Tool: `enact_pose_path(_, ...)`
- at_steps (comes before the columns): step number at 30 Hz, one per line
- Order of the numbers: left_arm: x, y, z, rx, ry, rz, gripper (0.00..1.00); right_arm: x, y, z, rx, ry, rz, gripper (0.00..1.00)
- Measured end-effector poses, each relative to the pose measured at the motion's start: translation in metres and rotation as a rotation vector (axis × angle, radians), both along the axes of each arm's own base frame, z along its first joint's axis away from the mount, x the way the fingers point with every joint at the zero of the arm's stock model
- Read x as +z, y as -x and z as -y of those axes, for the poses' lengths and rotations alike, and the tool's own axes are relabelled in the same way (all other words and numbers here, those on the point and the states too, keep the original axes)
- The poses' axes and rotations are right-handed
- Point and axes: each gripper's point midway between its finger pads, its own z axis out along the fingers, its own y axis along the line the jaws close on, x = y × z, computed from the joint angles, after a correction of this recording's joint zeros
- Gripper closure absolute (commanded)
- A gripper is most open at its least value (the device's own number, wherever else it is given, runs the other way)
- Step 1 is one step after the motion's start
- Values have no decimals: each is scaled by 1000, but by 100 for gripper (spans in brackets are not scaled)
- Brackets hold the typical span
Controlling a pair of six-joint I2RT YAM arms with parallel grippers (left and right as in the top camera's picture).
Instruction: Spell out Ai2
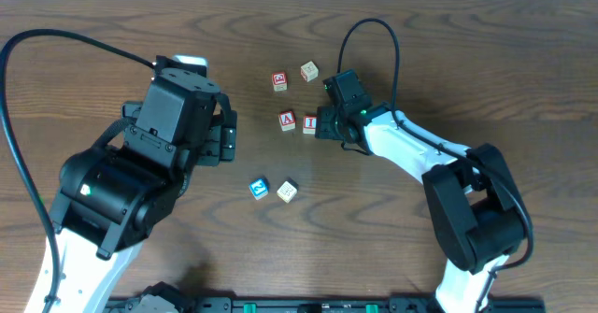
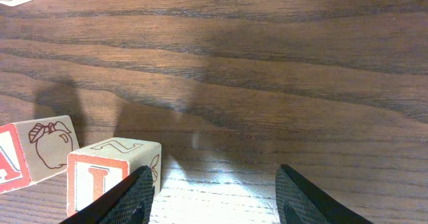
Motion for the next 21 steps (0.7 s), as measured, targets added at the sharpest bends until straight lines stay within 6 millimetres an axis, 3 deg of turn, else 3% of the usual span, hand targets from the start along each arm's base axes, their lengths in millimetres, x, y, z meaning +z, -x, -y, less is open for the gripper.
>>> enact_pose_path(18,0,0,0,0,0,0,5,0,-1,2,-6,11,6,37)
enact_pose_path(21,0,0,0,0,-1,-1,5,0,-3,7,-21,38,17,33)
